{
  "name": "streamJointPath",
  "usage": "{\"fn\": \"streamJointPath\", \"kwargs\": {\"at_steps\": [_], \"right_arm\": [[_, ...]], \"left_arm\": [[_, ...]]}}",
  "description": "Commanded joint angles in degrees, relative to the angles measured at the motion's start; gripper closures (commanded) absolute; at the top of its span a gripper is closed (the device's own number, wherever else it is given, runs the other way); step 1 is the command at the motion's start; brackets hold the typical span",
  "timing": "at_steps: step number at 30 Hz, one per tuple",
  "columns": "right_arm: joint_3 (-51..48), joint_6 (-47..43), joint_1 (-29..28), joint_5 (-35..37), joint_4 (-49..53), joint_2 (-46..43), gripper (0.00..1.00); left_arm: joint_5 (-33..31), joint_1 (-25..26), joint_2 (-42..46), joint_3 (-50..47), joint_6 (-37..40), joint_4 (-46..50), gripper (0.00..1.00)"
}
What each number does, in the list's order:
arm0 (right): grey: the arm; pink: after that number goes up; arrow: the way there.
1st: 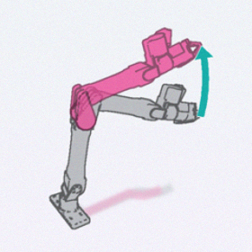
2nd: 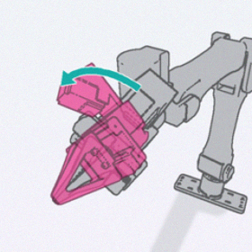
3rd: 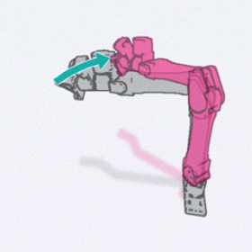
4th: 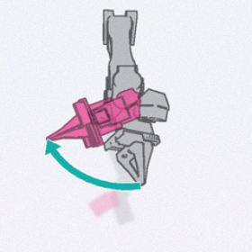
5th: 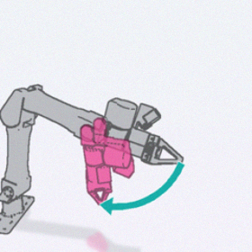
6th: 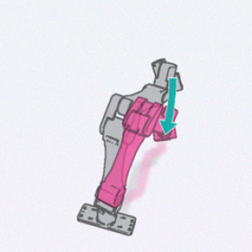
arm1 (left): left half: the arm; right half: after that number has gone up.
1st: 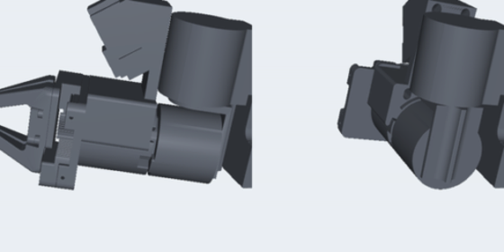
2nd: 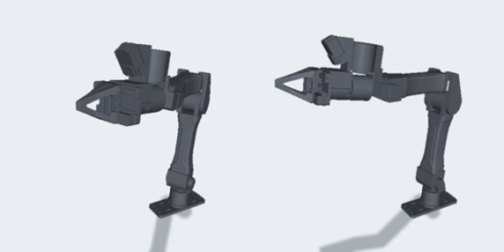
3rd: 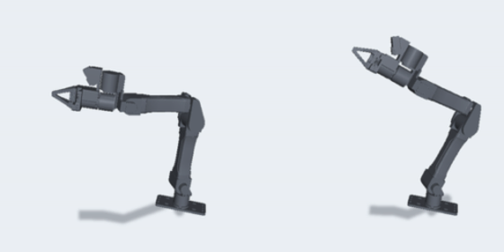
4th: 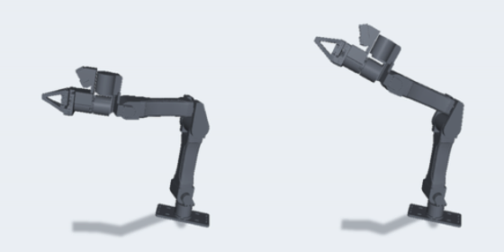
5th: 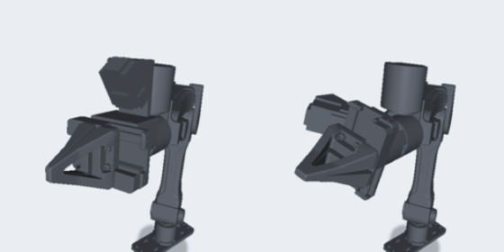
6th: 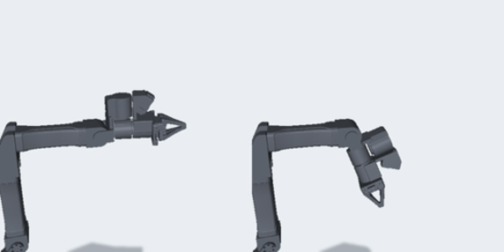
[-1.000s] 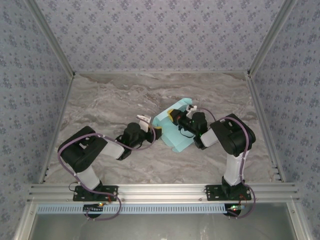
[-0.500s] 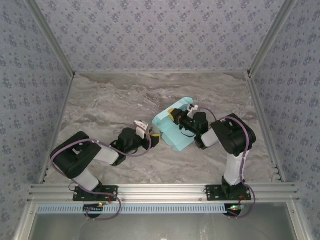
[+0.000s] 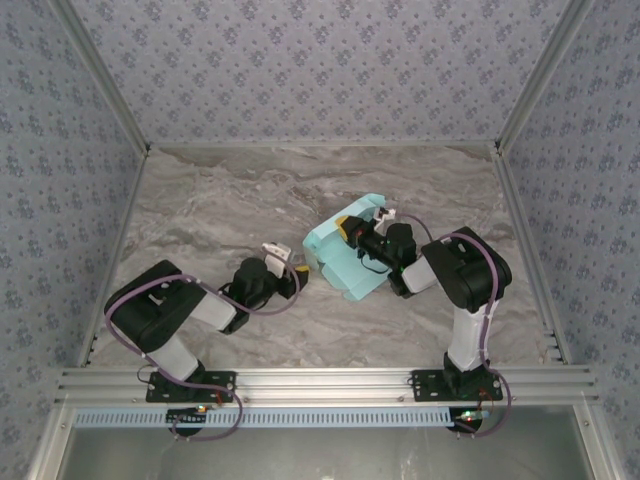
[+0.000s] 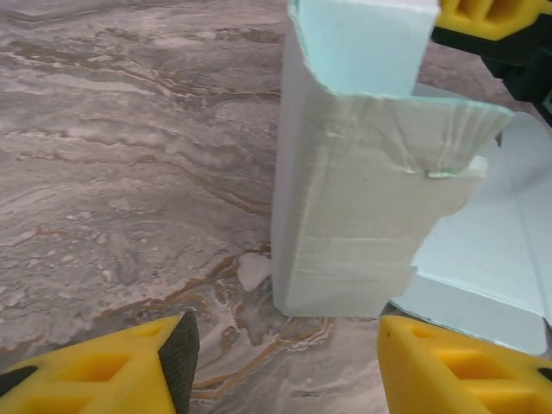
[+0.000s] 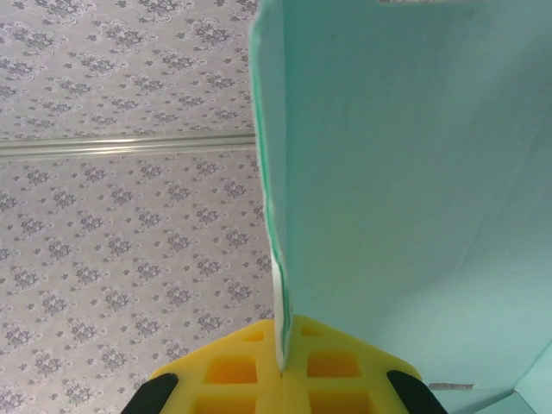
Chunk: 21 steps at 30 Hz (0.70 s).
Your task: Fold the paper box
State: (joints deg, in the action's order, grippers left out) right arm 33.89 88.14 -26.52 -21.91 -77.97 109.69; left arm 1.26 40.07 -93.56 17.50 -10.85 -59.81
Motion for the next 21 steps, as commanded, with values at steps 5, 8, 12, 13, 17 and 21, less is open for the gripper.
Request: {"fn": "streamJointPath", "kwargs": {"at_steps": [5, 8, 12, 13, 17, 21], "right_arm": [[2.28, 0.78, -0.93, -0.68, -1.79, 1.41, 1.0], [2.57, 0.8, -1.24, -0.5, -1.74, 1.58, 1.0], [2.7, 0.93, -1.85, -0.25, -1.66, 1.86, 1.0], [2.83, 0.93, -1.88, -0.24, -1.66, 2.02, 1.0], [3.1, 1.22, -2.3, 0.17, -1.72, 2.35, 1.0], [2.93, 1.29, -3.42, 1.52, -1.66, 2.59, 1.0]], "left_arm": [[5.21, -0.34, -2.26, 5.44, 3.6, -0.27, 0.47], [5.46, -0.31, -3.54, 7.12, 3.55, -0.77, 0.51], [5.57, -0.29, -4.73, 8.69, 3.87, -0.87, 0.57], [5.77, -0.31, -4.92, 8.78, 3.99, -1.04, 0.59], [6.2, -0.26, -5.05, 8.91, 4.69, -0.27, 0.64], [2.67, 0.0, -5.4, 9.4, 3.81, 1.33, 0.64]]}}
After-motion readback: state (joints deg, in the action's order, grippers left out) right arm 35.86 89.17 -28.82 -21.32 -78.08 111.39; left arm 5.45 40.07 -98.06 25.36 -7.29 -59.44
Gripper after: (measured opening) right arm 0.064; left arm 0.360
